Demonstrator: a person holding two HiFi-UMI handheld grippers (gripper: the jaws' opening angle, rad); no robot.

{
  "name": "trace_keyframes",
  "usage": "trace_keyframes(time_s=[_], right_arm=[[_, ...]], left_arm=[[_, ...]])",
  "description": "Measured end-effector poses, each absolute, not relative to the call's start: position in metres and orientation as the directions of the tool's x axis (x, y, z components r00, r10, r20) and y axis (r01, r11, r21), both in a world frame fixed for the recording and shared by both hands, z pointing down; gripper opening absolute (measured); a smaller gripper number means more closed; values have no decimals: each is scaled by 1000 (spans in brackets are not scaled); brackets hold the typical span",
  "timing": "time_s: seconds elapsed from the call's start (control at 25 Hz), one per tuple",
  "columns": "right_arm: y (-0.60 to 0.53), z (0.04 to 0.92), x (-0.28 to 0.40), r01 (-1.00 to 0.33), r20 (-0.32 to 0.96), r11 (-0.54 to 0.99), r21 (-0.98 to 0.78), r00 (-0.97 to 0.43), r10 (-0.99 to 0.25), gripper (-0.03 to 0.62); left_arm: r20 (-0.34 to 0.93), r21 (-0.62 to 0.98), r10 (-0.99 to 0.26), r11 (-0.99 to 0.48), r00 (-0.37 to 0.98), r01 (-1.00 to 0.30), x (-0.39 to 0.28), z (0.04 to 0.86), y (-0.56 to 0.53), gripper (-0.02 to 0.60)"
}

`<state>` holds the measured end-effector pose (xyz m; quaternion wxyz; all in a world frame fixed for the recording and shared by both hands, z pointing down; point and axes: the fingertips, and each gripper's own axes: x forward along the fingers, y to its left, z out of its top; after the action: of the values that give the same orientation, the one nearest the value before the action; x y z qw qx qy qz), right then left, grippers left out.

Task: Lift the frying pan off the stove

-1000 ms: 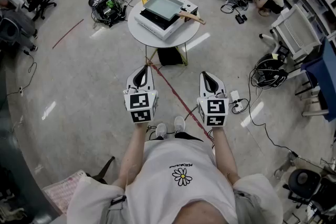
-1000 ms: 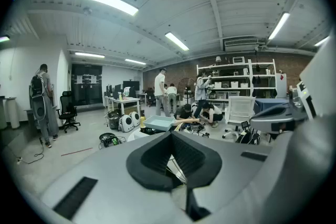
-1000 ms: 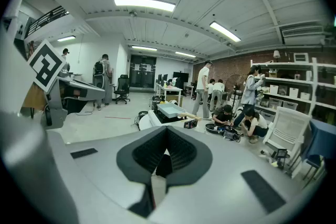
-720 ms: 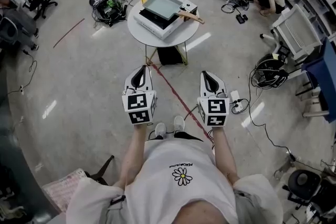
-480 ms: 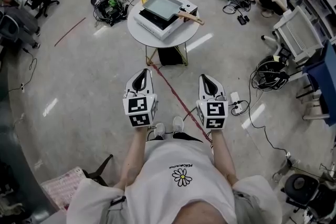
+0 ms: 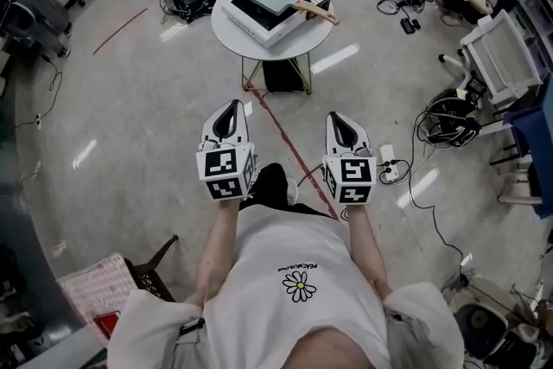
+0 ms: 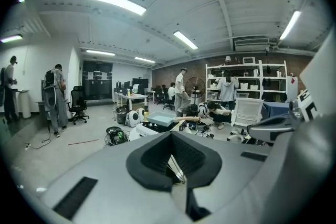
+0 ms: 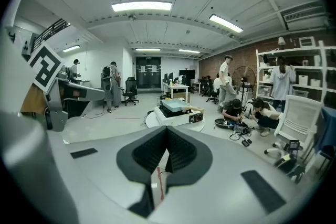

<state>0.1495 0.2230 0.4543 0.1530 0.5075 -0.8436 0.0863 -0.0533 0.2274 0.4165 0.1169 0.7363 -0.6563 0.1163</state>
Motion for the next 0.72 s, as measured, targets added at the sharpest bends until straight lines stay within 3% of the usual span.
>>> trace_keyframes(time_s=[0.72], right_arm=[[164, 451, 164, -889, 306, 457, 16, -431, -849, 2]], left_arm=[[270, 3, -953, -141, 137, -990, -47, 403, 152, 0]])
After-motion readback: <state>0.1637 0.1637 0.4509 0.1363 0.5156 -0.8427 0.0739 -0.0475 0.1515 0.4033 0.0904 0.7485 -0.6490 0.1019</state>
